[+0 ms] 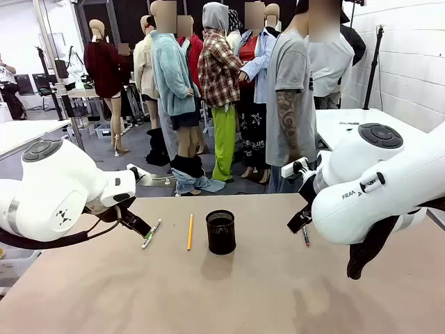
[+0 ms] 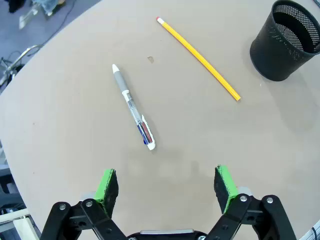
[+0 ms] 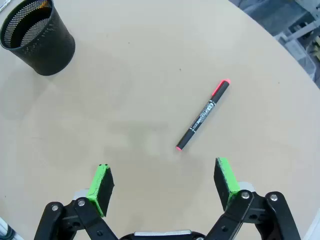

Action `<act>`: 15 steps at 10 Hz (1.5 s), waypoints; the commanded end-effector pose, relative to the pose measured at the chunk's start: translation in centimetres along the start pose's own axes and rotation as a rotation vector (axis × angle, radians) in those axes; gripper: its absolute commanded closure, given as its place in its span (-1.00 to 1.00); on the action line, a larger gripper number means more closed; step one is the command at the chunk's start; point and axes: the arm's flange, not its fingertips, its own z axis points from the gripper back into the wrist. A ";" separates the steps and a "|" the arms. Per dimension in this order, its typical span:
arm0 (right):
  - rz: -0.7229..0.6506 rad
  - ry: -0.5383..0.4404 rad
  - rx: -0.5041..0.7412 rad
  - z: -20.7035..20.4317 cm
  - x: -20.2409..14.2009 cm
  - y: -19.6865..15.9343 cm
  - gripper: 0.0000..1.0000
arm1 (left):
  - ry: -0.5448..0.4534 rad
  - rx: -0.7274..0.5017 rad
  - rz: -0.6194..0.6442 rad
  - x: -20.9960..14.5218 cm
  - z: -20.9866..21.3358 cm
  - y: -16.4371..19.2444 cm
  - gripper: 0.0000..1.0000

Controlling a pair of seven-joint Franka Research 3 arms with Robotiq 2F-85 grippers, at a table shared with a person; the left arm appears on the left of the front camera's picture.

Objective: Place the pens into the pen holder.
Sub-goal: Pick up a writing instrument from the table and place it into the Pen holder.

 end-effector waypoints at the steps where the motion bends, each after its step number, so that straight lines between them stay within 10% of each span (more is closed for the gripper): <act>1: 0.000 0.000 0.000 0.0 0.0 0.0 -1.00 | 0.000 0.000 0.000 0.0 0.0 0.0 -1.00; 10: 0.001 0.000 0.000 0.0 0.0 0.0 -1.00 | 0.000 0.000 0.000 0.0 0.0 0.0 -1.00; 15: -0.092 0.215 -0.133 -4.2 5.5 -2.3 -1.00 | 0.000 0.000 0.000 0.0 0.0 0.0 -1.00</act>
